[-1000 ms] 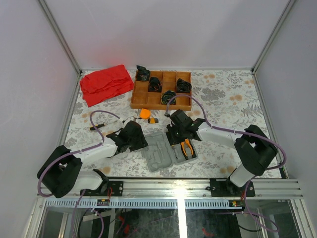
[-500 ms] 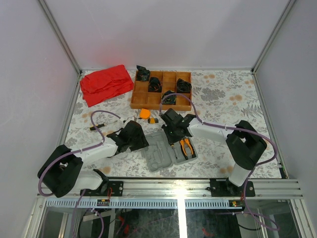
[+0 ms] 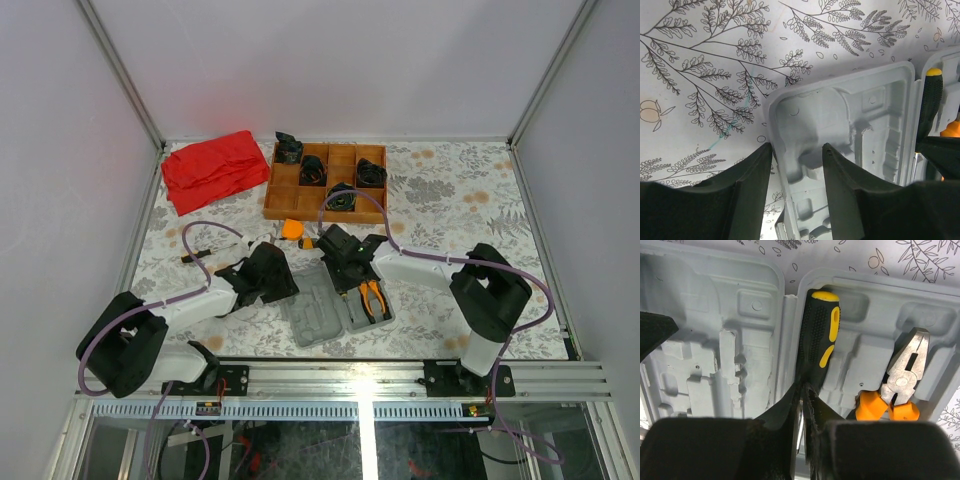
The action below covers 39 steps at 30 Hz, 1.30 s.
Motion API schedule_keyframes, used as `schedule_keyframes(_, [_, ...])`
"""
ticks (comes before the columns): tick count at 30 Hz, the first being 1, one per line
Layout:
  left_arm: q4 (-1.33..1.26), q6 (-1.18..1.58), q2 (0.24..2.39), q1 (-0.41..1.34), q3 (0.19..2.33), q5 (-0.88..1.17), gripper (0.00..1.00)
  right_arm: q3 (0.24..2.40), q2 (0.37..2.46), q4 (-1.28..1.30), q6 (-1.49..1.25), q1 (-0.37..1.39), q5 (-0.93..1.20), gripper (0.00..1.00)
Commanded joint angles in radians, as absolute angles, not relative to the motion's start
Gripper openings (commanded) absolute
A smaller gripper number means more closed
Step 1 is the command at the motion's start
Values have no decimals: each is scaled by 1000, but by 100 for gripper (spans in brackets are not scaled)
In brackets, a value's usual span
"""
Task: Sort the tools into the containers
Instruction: Adjust the screwdriver in the storage box.
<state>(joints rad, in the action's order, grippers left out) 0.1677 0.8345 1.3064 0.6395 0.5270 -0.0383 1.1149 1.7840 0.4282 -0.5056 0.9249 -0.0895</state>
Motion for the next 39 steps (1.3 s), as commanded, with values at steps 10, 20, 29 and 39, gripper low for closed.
schedule_keyframes(10, [113, 813, 1321, 639, 519, -14, 40, 1027, 1819, 469, -550, 986, -17, 14])
schedule_keyframes(20, [134, 816, 1293, 640, 508, -33, 40, 1066, 1566, 398, -546, 985, -188, 31])
schedule_keyframes(29, [135, 816, 1289, 640, 505, -30, 41, 1022, 1567, 444, -579, 985, -253, 30])
schedule_keyframes(39, [138, 815, 1282, 639, 505, -26, 41, 1007, 1641, 334, -590, 981, -212, 24])
